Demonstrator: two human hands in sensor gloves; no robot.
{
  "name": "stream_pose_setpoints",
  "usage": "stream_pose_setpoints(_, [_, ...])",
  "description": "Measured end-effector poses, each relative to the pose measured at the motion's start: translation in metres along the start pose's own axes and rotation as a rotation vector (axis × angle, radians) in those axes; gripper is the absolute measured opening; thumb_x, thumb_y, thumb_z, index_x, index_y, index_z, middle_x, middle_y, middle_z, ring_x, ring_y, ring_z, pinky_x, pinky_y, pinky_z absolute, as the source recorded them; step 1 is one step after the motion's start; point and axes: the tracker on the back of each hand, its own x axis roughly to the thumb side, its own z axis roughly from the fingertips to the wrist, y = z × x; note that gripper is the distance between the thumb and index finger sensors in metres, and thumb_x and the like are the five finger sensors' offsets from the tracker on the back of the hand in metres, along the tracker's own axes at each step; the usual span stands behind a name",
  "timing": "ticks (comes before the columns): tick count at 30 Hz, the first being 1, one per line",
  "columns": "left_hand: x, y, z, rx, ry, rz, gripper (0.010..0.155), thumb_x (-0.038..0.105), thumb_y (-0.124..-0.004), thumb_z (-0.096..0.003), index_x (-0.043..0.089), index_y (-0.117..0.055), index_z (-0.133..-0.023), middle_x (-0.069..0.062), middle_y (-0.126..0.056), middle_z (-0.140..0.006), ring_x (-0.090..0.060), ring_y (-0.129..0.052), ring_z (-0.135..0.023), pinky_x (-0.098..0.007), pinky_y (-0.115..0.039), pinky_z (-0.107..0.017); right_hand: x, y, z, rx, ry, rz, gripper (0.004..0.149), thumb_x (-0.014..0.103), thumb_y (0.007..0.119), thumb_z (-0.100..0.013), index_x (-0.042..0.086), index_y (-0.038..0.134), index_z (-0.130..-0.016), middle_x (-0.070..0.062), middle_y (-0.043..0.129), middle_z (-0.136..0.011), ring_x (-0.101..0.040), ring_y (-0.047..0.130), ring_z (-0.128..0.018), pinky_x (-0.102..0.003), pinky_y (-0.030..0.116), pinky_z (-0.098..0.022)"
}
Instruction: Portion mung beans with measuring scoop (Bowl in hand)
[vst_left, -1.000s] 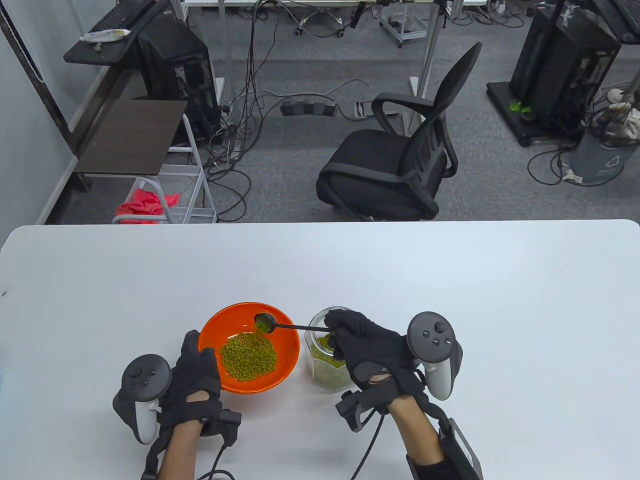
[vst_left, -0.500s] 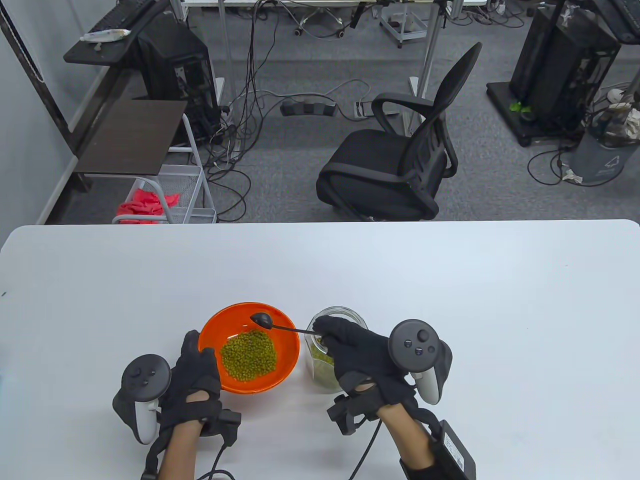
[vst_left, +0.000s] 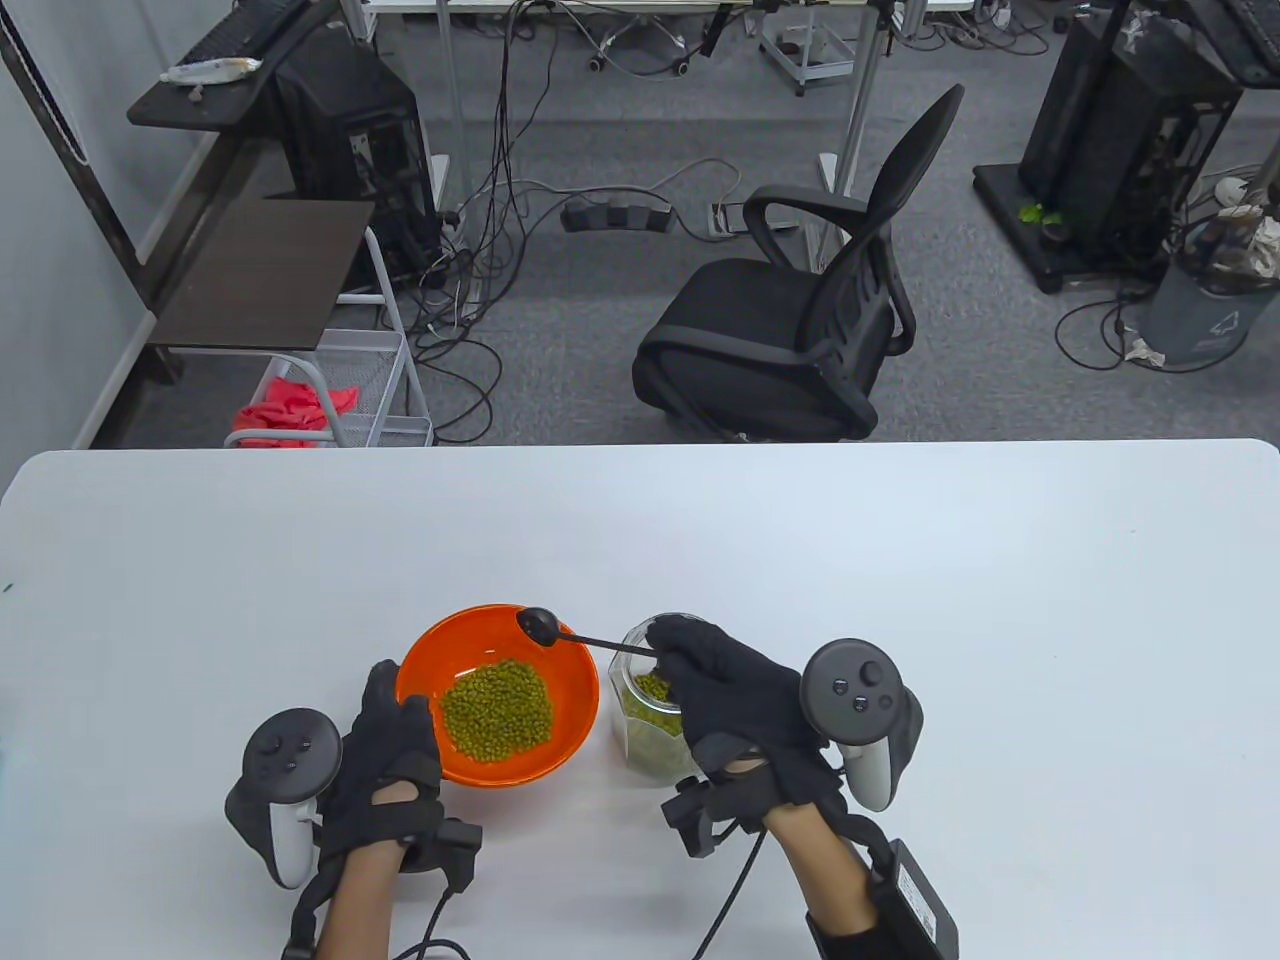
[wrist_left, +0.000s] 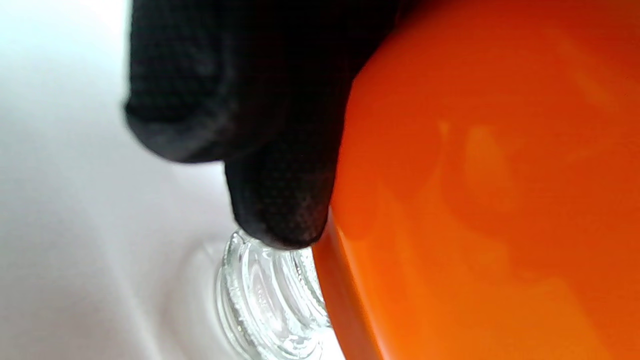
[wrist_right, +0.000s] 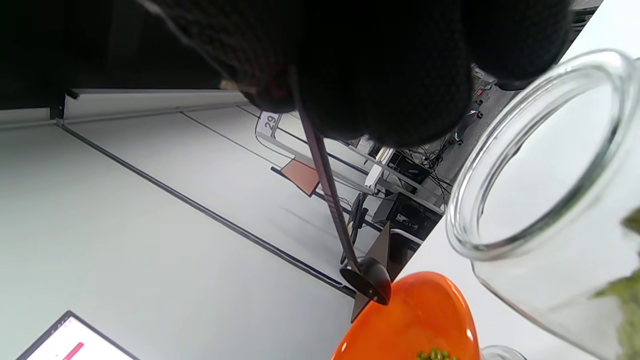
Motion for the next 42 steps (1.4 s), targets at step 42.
stream_pose_setpoints(42, [0.0,0.0,0.0,0.0,-0.004,0.0,0.063,0.04,-0.065,-0.0539,0.009,-0.05,-0.106,-0.012,-0.077,-0.092,-0.022,-0.115,-0.034,-0.023,-0.097,-0.018,-0.093,-0.109,0.0,-0.455,0.34,0.371,0.042,0.019,0.077,-0.045,0.011,0.078,-0.086,-0.022,0.089,-0.075,-0.034,0.098,-0.05,-0.062,0.073,-0.048])
